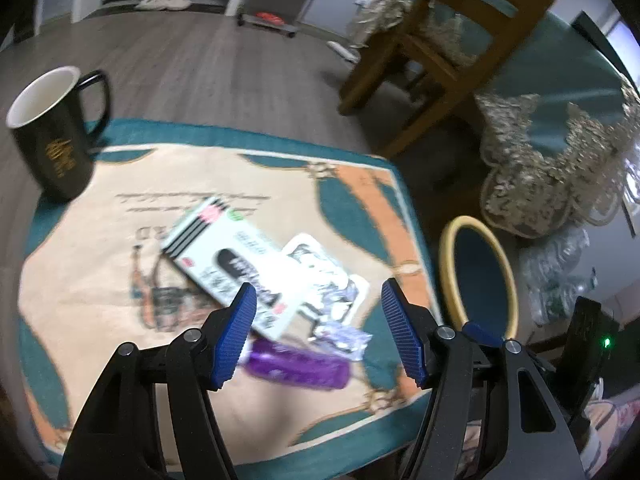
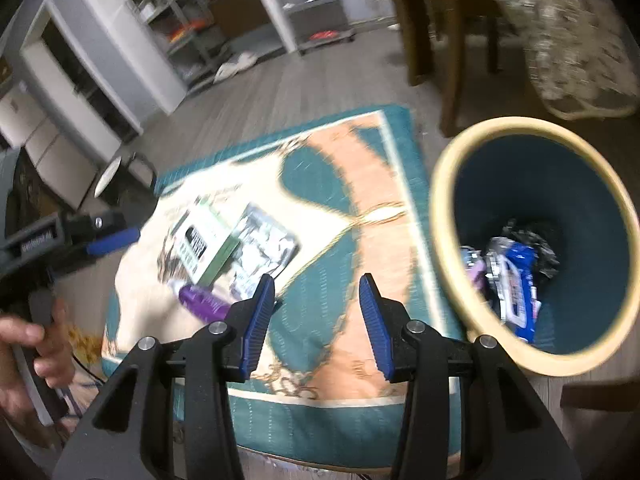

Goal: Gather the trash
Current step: 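Move both open tools back over the remaining items on the cushion, then grasp the purple spray bottle with the left tool while the right tool closes on the foil packet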

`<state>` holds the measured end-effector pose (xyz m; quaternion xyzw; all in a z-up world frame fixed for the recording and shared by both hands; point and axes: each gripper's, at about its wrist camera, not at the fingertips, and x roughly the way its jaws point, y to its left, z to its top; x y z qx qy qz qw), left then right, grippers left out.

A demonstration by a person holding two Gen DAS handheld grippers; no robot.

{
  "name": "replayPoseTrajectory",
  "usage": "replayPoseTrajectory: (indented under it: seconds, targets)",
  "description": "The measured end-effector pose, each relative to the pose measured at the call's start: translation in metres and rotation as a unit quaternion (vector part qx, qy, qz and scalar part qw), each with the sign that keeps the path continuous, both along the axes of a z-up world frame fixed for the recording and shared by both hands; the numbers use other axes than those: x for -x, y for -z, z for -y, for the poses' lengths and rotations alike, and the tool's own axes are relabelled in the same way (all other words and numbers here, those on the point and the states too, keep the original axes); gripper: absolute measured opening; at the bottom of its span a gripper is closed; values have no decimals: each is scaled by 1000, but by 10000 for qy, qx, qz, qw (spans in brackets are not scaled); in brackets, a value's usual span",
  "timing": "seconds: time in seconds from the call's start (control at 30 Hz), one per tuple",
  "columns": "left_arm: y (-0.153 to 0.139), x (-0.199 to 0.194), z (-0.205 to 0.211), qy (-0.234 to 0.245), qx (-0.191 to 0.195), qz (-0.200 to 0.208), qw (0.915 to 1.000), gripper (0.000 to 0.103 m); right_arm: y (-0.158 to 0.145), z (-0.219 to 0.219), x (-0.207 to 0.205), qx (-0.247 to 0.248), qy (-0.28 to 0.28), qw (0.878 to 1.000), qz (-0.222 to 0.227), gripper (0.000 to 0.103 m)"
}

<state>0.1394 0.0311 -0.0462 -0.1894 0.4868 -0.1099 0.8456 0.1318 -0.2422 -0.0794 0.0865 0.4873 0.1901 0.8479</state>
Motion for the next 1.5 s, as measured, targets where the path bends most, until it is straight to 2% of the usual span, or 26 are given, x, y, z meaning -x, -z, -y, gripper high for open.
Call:
replayPoseTrajectory:
  seconds: [0.17,0.43,0.7,0.83,1.0,1.03,1.17,1.33,1.37,1.43,1.47,1.5]
  targets:
    - [12,5,-20,-214,-47,-248,9995,66,17,-37,-2,433,-560,9975,-57,45]
    - [38,20,-24,-182,43,-745,9970,66,36,-64,-8,756,-955,9925,-120,45]
    - [72,30,-18,-373,817,-1216,9885,64,44,-87,-1,1053,-1336,9854,-77,45]
    - [83,28,-11,-489,786,-1359,9864,61,45,-89,3,1091,-1438,9836,-55,45]
    - [88,27,-8,-477,576,-1278,9890,52,45,-90,-1,1136,-1411,9834,33,45]
    - [86,27,-6,-398,543,-1233,9901,45,45,-92,-2,1172,-1431,9827,57,45]
    - [76,28,-2,-223,274,-1147,9928,29,50,-102,-6,1385,-1593,9773,186,45]
    - [77,30,-15,-237,416,-1304,9903,27,57,-106,-8,1544,-1696,9731,200,45]
    - [78,30,-17,-259,449,-1321,9899,27,57,-106,-8,1556,-1706,9728,204,43]
    - [81,28,-19,-305,657,-1369,9879,28,58,-106,-6,1560,-1748,9720,163,33]
    - [83,27,-20,-338,747,-1390,9869,29,59,-107,-5,1576,-1785,9711,137,24]
    - [84,27,-20,-383,785,-1395,9864,30,59,-107,-4,1589,-1809,9705,128,21]
